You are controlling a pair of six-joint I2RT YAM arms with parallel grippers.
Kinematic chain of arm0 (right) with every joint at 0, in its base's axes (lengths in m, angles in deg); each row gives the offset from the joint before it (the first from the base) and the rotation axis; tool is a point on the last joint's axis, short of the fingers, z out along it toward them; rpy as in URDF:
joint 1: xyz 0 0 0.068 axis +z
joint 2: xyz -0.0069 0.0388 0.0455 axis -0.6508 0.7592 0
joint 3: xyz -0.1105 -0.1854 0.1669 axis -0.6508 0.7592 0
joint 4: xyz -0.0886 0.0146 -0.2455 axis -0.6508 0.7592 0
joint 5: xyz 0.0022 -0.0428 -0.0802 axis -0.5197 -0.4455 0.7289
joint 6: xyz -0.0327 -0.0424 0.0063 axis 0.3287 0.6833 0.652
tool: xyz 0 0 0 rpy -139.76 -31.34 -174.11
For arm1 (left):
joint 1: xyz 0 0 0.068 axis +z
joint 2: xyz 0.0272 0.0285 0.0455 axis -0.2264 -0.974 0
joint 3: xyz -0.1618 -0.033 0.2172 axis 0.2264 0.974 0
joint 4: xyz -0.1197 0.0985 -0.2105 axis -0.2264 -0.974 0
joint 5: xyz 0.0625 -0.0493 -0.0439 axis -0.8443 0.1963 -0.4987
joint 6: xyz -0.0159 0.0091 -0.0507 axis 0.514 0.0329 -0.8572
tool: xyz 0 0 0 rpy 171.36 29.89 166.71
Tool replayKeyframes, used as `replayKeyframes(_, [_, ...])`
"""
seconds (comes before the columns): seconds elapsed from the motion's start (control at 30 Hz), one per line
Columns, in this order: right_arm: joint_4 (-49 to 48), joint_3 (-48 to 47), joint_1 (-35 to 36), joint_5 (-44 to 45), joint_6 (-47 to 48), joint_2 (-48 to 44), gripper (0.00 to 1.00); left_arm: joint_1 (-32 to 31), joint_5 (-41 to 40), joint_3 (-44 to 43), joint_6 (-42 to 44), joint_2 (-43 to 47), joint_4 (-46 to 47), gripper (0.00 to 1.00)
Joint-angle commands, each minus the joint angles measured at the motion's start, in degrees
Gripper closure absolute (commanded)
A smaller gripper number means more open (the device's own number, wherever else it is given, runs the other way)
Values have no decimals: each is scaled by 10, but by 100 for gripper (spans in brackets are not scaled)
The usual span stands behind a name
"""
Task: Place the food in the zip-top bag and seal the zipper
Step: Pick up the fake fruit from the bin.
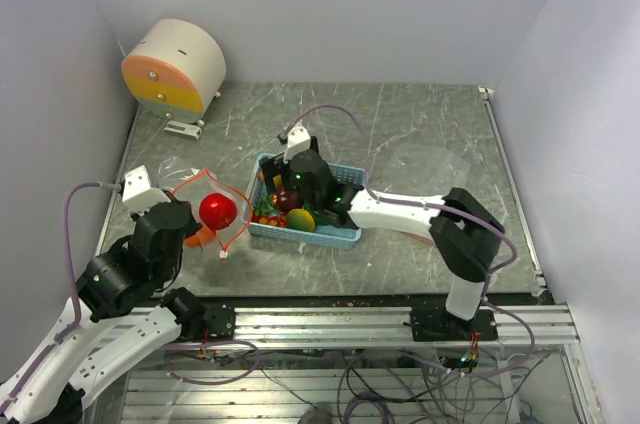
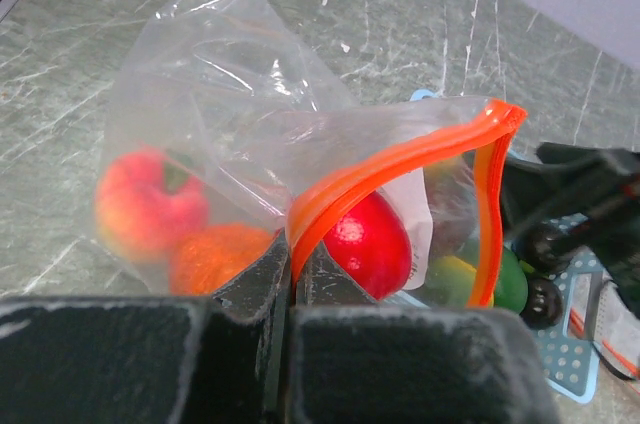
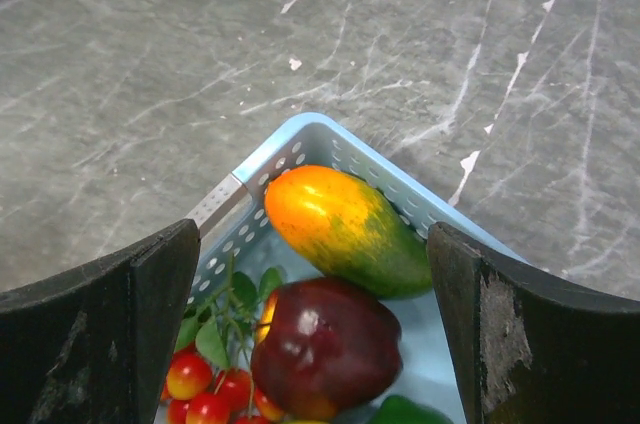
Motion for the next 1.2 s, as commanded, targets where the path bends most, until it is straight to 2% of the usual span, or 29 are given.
replayKeyframes(0.0, [38,-68,-1,-12,33,73,5,1,-15,-11,-2,13,10,93])
replayKeyframes(0.27, [89,-136,-5,-19,31,155,7,1,-11,-16,-3,3,4,93])
replayKeyframes(0.63, [154,-201,-3,79,48,234,11,1,-7,-12,2,17,11,93])
replayKeyframes(0.73, [156,-206,-2,99,54,243,19,1,-7,-12,2,17,10,93])
replayKeyframes(0.87, [160,-208,1,123,59,250,24,1,-6,-10,1,20,10,93])
replayKeyframes(1.03, [142,-179,3,139,54,216,53,1,-4,-9,4,22,14,93])
replayKeyframes(1.17, [105,-127,4,132,47,146,57,1,-6,-10,-1,16,9,93])
